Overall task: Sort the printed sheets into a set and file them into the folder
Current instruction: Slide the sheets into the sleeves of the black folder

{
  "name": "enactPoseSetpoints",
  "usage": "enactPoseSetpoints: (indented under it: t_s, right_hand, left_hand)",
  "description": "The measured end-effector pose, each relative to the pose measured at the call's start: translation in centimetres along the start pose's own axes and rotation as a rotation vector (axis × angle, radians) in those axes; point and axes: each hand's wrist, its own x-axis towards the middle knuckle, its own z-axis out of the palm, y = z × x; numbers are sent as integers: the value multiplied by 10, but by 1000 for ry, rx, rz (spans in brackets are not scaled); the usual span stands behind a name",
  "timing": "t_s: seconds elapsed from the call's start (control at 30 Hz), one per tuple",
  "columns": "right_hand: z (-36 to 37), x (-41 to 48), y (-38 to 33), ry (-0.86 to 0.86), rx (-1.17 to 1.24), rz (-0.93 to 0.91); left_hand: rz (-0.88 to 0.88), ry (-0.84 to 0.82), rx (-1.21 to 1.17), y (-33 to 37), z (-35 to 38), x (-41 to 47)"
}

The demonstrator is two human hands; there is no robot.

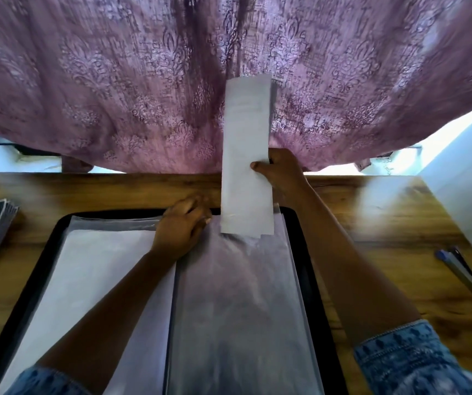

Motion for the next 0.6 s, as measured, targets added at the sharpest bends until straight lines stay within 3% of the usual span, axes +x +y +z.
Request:
enactPoseSetpoints:
  t_s: [0.27, 0.37, 0.5, 0.6]
  right_hand:
    - [20, -6, -21, -35, -852, -201]
    - [34, -13, -26, -75, -964, -206]
    - [47, -24, -26, -112, -1120, -203]
    - [50, -28, -28, -199, -1049, -175]
  left_hand:
    - [-153, -51, -288, 5, -7, 0]
    - [-320, -78, -477, 10, -5, -2]
    - [-410, -109, -582, 15, -6, -4]
    - [-479, -44, -720, 21, -16, 3]
